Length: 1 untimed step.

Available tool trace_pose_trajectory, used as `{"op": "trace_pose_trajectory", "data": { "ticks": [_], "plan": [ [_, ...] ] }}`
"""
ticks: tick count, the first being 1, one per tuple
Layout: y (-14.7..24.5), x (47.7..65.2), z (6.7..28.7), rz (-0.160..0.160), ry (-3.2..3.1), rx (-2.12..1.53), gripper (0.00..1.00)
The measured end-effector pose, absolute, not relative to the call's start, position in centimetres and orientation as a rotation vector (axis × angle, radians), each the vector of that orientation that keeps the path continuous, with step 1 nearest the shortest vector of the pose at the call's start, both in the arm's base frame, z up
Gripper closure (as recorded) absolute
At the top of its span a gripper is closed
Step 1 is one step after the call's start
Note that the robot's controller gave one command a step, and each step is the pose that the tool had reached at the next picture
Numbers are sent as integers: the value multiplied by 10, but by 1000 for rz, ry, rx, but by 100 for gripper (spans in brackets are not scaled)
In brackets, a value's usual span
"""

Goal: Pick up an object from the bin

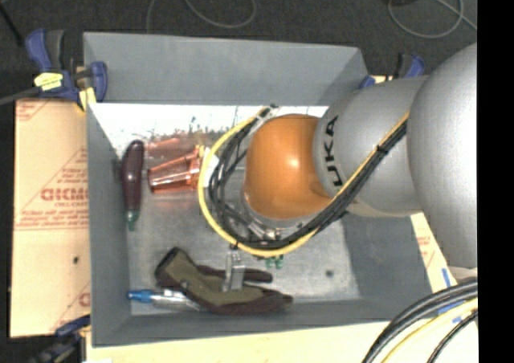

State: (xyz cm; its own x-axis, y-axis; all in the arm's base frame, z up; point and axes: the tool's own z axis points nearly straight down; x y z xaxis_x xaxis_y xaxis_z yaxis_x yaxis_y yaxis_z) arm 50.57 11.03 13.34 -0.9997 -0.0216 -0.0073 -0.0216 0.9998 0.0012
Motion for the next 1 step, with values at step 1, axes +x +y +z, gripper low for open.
{"op": "trace_pose_trajectory", "data": {
  "ticks": [1],
  "plan": [
    [191,516,79,5,3133,110,100]
  ]
}}
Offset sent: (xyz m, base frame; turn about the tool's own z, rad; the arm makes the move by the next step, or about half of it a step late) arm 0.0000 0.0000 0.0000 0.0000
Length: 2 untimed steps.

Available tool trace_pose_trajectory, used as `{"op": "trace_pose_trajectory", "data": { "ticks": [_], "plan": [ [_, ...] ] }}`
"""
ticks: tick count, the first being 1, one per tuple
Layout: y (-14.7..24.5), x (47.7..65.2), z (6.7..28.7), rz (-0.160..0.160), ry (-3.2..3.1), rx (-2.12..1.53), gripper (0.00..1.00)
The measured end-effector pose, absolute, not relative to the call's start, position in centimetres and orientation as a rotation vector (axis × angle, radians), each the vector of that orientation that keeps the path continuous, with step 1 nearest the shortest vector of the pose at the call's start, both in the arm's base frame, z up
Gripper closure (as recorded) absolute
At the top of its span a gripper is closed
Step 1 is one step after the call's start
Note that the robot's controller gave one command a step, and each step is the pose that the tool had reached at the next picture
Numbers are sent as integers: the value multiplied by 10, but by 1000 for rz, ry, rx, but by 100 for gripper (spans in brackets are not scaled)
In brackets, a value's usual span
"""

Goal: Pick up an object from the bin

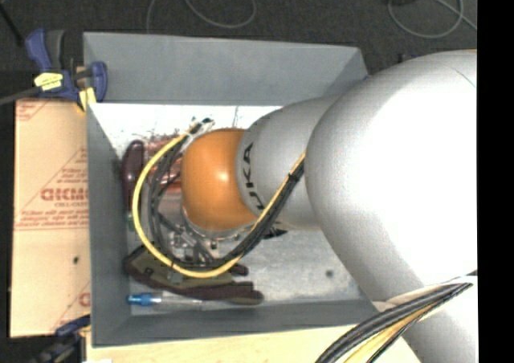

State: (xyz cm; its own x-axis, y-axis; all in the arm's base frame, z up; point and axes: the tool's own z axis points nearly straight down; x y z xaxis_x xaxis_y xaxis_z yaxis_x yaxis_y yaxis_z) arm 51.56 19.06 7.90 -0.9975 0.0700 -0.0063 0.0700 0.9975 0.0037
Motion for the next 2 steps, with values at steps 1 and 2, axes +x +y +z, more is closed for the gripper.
{"op": "trace_pose_trajectory", "data": {
  "ticks": [1,2],
  "plan": [
    [191,516,79,6,3133,110,100],
    [142,541,72,8,3123,140,100]
  ]
}}
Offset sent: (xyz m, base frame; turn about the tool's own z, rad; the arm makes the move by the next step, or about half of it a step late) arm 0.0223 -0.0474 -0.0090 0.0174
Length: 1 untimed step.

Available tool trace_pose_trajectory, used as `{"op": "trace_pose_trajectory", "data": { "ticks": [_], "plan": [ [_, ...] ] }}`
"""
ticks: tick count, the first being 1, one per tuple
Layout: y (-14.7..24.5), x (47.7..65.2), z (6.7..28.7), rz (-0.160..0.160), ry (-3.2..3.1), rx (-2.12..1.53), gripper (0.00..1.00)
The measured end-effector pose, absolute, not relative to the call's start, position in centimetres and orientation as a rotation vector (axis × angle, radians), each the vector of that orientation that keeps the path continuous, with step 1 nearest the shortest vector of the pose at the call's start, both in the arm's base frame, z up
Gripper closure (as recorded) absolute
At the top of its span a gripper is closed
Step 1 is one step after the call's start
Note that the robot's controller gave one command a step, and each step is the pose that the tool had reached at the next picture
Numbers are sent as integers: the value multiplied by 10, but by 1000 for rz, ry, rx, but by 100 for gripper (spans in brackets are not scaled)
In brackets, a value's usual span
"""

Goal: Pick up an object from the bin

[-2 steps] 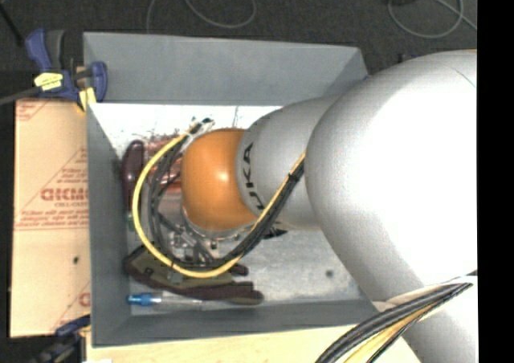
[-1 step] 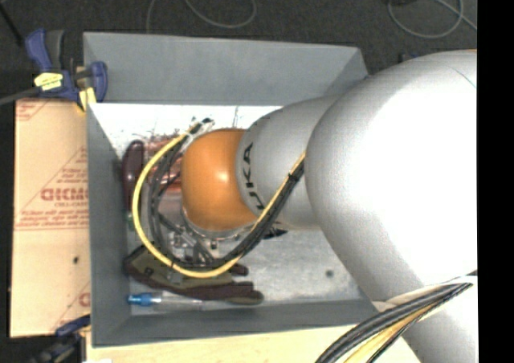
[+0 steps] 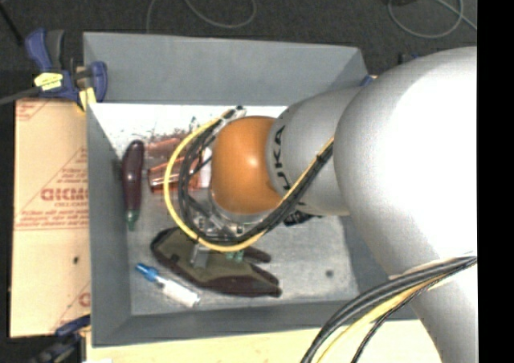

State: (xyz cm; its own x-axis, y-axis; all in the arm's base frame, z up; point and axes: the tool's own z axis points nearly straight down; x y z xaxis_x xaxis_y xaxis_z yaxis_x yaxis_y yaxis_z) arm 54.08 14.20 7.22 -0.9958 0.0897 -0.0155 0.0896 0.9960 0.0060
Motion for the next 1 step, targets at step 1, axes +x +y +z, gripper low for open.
{"op": "trace_pose_trajectory", "data": {
  "ticks": [1],
  "plan": [
    [142,541,72,8,3123,141,100]
  ]
}}
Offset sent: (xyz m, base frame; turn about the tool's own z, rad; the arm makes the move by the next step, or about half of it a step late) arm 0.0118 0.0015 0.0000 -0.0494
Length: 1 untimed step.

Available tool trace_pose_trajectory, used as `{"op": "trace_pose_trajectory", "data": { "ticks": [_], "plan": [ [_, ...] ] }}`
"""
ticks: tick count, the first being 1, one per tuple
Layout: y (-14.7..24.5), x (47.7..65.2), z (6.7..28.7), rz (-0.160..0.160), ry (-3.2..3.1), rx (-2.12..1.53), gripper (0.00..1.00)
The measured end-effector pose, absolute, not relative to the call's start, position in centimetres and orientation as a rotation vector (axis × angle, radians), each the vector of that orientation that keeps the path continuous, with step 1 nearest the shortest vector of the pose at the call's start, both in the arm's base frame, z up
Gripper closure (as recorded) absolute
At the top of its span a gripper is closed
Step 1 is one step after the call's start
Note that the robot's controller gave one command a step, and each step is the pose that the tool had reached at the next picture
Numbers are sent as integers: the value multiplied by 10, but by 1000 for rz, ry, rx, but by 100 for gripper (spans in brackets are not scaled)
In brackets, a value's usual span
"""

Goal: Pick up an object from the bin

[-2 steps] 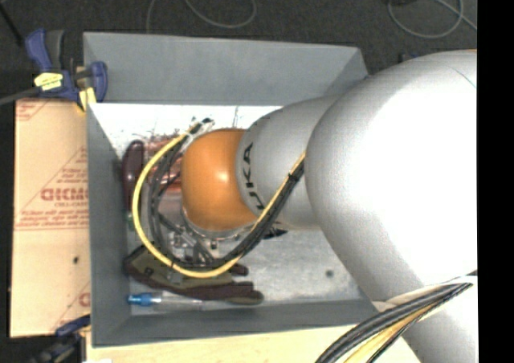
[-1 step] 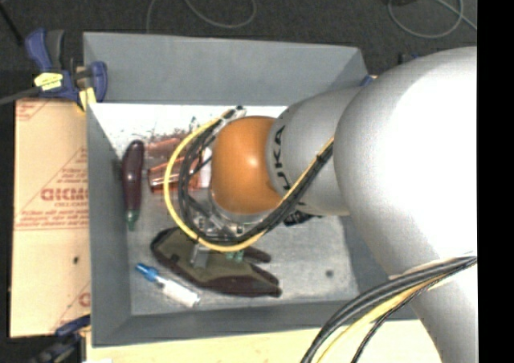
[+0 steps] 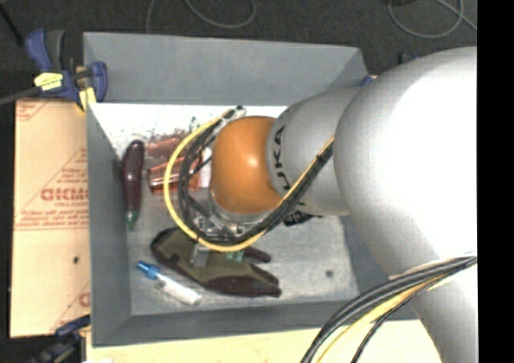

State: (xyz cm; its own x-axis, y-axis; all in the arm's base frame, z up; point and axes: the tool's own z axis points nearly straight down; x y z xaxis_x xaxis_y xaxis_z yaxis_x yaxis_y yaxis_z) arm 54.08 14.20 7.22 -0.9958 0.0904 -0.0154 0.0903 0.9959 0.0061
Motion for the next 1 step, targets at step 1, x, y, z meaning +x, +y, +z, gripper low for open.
{"op": "trace_pose_trajectory", "data": {
  "ticks": [1],
  "plan": [
    [143,546,72,9,3122,108,100]
  ]
}}
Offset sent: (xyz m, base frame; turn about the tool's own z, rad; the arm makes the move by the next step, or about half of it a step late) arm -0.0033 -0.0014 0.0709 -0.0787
